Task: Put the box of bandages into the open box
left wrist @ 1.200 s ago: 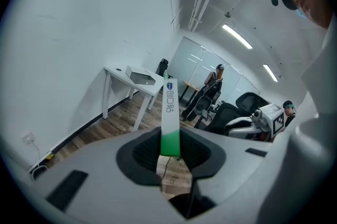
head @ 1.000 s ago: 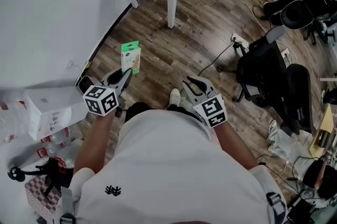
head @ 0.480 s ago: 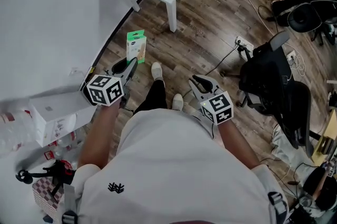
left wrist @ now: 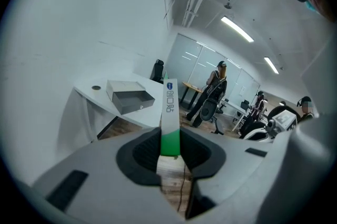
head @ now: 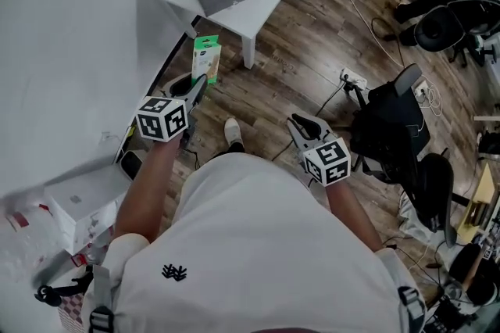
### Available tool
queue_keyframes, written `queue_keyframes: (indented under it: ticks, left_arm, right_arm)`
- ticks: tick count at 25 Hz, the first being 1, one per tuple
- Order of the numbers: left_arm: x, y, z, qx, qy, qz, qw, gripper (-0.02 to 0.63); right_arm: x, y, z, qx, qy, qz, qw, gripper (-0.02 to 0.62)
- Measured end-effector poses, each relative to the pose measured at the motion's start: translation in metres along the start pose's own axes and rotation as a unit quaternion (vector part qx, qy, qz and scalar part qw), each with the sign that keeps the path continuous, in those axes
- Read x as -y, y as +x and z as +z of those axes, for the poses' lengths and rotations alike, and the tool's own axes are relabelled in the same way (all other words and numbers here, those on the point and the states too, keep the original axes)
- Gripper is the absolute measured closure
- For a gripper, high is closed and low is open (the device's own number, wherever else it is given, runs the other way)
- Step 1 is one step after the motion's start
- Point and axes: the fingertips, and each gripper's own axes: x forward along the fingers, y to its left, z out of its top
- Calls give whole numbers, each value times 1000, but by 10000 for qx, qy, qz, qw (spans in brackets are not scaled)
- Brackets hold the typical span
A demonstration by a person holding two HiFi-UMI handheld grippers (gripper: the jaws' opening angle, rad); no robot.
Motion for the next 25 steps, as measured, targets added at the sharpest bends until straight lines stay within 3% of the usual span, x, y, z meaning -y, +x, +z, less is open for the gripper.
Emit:
queue_keyframes:
  ticks: [13, 21, 25]
  left_arm:
    - [-81, 84, 57, -375, 496, 110, 9980, 515]
    - [-107, 151, 96, -593, 623, 470, 9952, 515]
    - [-116, 183, 109, -834, 872, 687, 9903, 515]
  right_arm:
    - [20, 85, 76, 21, -448, 69, 9990, 538]
    - [87, 122, 120, -3, -751, 429, 9963, 538]
    - [132, 133, 145, 52, -857, 522, 9949, 538]
